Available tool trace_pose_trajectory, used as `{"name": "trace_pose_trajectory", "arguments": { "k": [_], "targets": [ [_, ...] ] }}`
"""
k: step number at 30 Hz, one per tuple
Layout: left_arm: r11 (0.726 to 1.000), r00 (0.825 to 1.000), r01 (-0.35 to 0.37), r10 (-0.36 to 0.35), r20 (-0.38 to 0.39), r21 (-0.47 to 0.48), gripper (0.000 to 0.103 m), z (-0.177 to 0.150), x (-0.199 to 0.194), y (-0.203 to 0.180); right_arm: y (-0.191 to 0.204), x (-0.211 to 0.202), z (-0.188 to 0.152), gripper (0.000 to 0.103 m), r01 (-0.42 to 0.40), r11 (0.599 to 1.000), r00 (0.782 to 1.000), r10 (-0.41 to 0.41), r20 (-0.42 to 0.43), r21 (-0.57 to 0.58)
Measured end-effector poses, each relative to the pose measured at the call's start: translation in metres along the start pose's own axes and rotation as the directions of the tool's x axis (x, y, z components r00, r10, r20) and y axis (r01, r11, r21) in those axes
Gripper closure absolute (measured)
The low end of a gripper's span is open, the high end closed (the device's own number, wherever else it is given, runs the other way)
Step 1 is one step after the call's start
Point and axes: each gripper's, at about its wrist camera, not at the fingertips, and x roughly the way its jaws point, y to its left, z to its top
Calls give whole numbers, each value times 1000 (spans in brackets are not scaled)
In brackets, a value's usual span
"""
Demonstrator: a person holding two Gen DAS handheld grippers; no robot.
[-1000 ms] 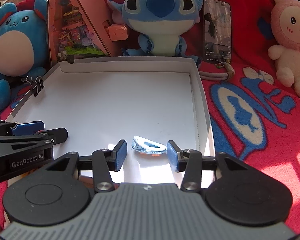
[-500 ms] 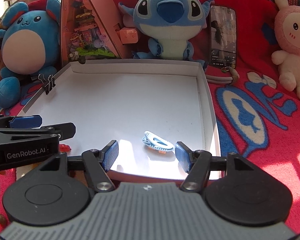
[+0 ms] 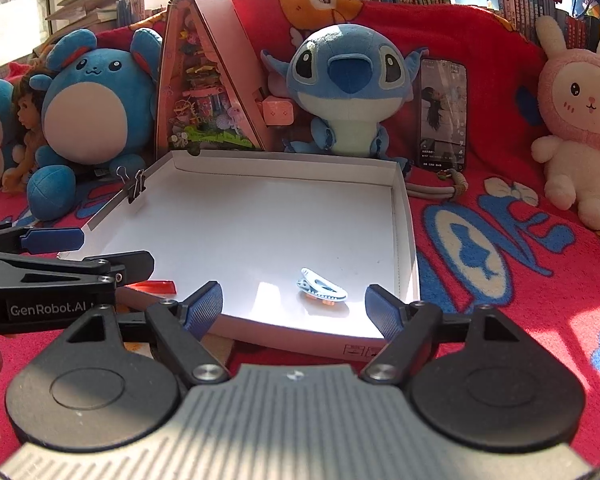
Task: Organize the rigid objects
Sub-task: 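Open the left tool to drop the marker while the right tool releases the clip into the box, then withdraw both tools from the box back toward the remaining objects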
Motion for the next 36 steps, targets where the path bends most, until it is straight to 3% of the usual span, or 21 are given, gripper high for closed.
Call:
{"name": "trace_pose_trajectory", "arguments": {
  "k": [15,36],
  "targets": [
    [997,996,24,-30,78,76,20,-28,-55,-11,4,-50,-24,13,-15,997,995,21,94,-70],
    [993,996,81,-83,17,84,18,-71,-82,-17,5,-78,-70,8,-28,995,994,38,102,-91]
  ]
}}
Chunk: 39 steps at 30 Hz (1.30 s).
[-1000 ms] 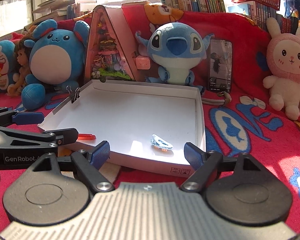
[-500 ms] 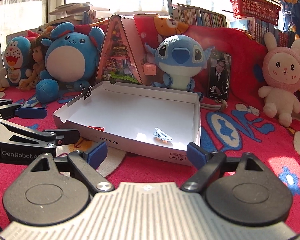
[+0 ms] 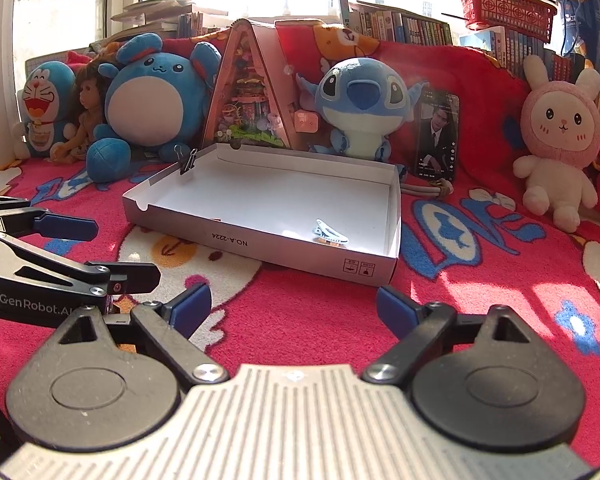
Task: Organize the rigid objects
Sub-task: 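Withdraw both tools from the box back toward the remaining objects, then grasp the black binder clip with the left tool while the right tool approaches a black puck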
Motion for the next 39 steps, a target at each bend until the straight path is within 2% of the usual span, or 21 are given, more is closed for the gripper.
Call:
{"name": "trace_pose_trajectory", "arguments": {
  "k": [16,31,39],
  "targets": [
    [1000,1000,-1,1,-18,16,15,-27,-13,-4,-16,-9,-33,8,43,997,998,-40,-47,58],
    [999,999,-13,12,-33,-31,15,-48,-29,2,-37,-27,-57,6,119,987,991,-111,-74,107],
    [998,998,-24,21,-53,-59,27,-55,-32,7,-41,-34,-68,6,131,986,989,-123,-84,102]
  ]
}}
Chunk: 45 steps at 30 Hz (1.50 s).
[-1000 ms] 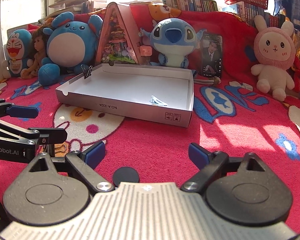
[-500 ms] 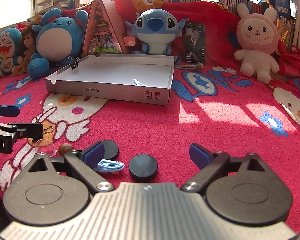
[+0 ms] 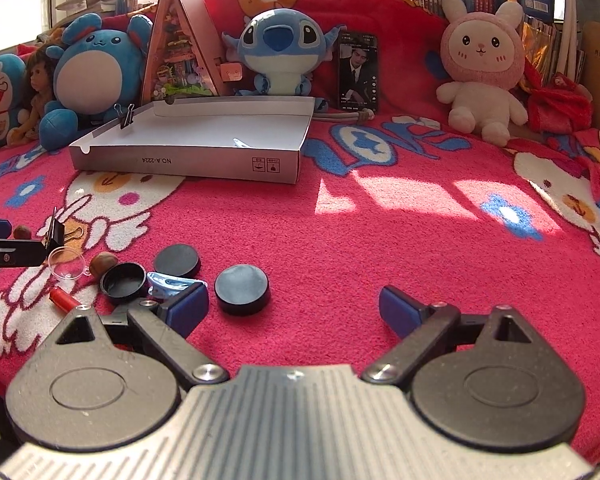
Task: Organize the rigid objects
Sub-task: 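Grasp the black binder clip with the left tool while the right tool approaches a black puck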
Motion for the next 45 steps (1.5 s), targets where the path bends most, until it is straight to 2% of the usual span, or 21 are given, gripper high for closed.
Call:
{"name": "trace_pose_trajectory", "arguments": {
  "k": [7,12,16,22,27,31,36,41,45],
  "targets": [
    [1000,1000,-17,17,9,-1,36,1,3,0,3,0,-5,11,23,999,1000,-23,4,-37],
    [998,999,-51,50,18,47,36,4,13,-4,6,1,-7,19,38,997,999,-37,10,-64],
    [998,999,-37,35,26,60,37,7,15,-7,9,2,-6,25,31,997,999,-30,17,-74],
    [995,999,-33,31,20,99,53,8,28,-13,14,6,-3,31,21,997,999,-19,26,-76],
    [995,999,-45,44,14,90,59,7,35,-12,15,9,-1,34,28,997,999,-26,30,-68],
    [997,998,-62,61,20,51,69,10,40,-11,13,13,1,39,22,999,999,-20,28,-48],
    [994,996,-81,82,21,-71,69,17,49,0,16,15,3,44,15,999,999,-13,33,-44],
    [996,997,-74,76,32,-50,68,13,39,-1,20,17,4,46,10,999,999,-8,38,-54],
    [997,997,-71,72,39,-26,65,7,29,-2,20,20,4,46,46,998,998,-44,45,-38]
  ]
}}
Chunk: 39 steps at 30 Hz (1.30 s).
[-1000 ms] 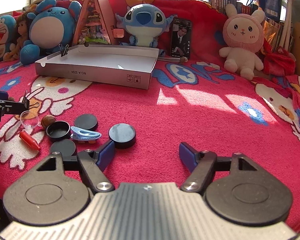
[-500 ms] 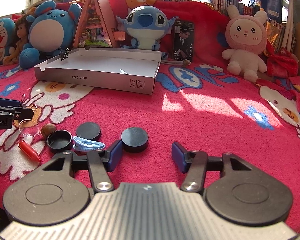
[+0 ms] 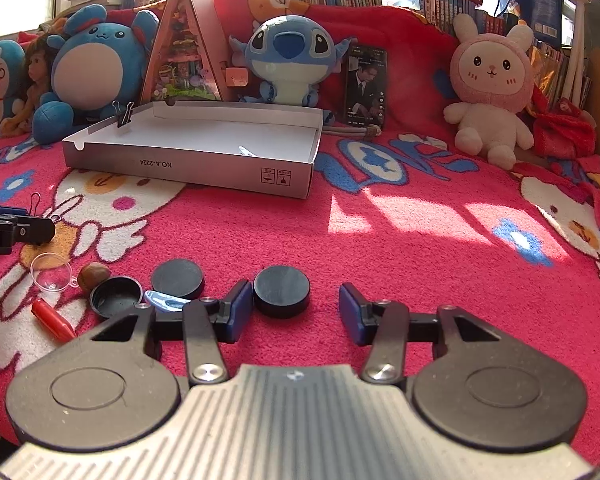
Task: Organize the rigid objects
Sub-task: 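Grasp the black binder clip with the left tool while the right tool approaches a black puck, then grasp the black round puck with the right tool while the left tool lifts the binder clip, then carry the binder clip with the left tool while the right tool carries the puck over the box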
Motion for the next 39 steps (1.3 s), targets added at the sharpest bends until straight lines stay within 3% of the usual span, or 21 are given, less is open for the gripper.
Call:
{"name": "trace_pose_trajectory", "arguments": {
  "k": [7,8,10,28,39],
  "targets": [
    [999,1000,-1,1,-3,41,67,-4,2,-4,-1,0,0,47,-12,1000,1000,11,3,22],
    [1000,1000,1,-1,-6,32,72,-5,3,-3,0,-1,0,56,-13,1000,1000,13,2,23],
    [1000,1000,0,0,-10,25,74,-3,3,-2,0,-2,0,68,-10,1000,1000,10,3,30],
    [1000,999,19,-18,41,-18,74,58,6,9,-8,5,39,68,-47,995,998,43,38,85],
    [998,999,46,-45,27,-53,74,101,36,17,-13,32,82,68,-85,986,996,82,26,140]
  ]
}}
